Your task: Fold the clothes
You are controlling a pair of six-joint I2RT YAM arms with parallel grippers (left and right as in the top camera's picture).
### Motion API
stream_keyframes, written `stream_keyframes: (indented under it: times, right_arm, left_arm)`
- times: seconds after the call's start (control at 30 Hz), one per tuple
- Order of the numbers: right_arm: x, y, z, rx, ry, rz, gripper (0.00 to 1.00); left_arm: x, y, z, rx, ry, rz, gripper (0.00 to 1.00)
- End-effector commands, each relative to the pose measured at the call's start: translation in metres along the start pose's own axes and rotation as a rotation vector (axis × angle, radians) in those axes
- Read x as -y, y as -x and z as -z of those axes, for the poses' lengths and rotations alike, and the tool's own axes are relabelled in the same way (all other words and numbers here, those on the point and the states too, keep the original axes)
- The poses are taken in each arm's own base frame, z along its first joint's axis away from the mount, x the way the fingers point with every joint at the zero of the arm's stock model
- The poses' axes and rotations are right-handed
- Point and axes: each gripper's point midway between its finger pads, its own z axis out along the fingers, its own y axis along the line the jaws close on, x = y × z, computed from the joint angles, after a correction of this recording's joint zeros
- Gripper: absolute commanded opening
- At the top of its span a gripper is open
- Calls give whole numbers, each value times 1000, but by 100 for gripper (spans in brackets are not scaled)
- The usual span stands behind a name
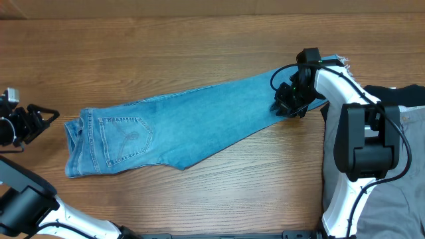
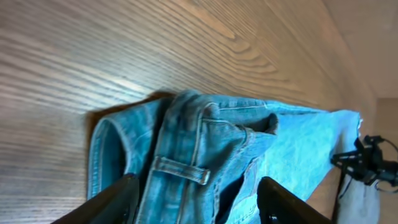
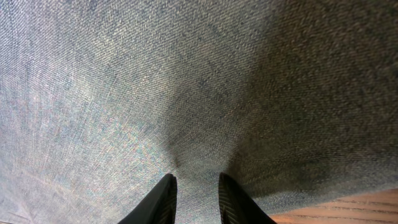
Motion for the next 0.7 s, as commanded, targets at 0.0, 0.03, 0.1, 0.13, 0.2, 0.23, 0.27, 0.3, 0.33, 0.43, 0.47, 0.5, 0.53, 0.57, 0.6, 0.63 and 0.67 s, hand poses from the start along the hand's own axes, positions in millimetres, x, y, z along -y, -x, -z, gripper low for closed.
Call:
stream_keyframes:
  times: [0.0,0.03,0.1,0.13,0.2,0.23,0.27,0.3,0.33,0.43,0.47,0.5,0.53,0.57,0.6,0.63,0.67]
  right_arm:
    - [9,4,-3,10,-40,-14,26]
    - [9,3,-3,7,-42,-15,27]
    - [10,2,-3,1,-46,-18,27]
    - [10,2,-3,-1,-47,-18,27]
    - [10,1,-3,-2,-47,-19,27]
    - [10,1,-3,-1,-47,-19,27]
    - [10,1,-3,-1,-47,-18,27]
    - [10,1,-3,-1,-47,-18,27]
    - [10,1,-3,-1,-47,-18,27]
    - [10,2,-3,1,-46,-17,27]
    - [10,2,-3,2,-45,-18,27]
    - [10,2,-3,2,-45,-18,27]
    - [10,3,-3,3,-44,-17,27]
    - [10,3,-3,5,-44,-17,27]
    - [9,3,-3,6,-43,-16,27]
    - [9,3,-3,7,-42,-16,27]
    - [9,4,-3,7,-42,-15,27]
  left_arm:
    - [4,-3,-25,-82,47,-64,64]
    - [3,-5,-33,-103,54,-71,64]
    - [1,-8,-48,-140,55,-80,66]
    - [-4,-11,-53,-161,68,-77,66]
    - [-11,-16,-61,-189,73,-63,65]
    - [-14,-17,-63,-196,78,-59,65]
    - [-23,-21,-66,-220,107,-44,63]
    - [-26,-22,-69,-224,105,-40,63]
    - [-27,-22,-71,-226,99,-38,64]
    - [-28,-25,-79,-234,73,-30,65]
    - [-25,-26,-81,-236,47,-43,66]
    - [-21,-28,-85,-245,19,-65,66]
    - [-21,-30,-88,-255,16,-65,66]
    - [-21,-31,-90,-263,19,-66,66]
    - [-22,-33,-92,-276,27,-67,65]
    - [-23,-35,-93,-285,32,-66,64]
    - [-24,-37,-95,-295,34,-65,64]
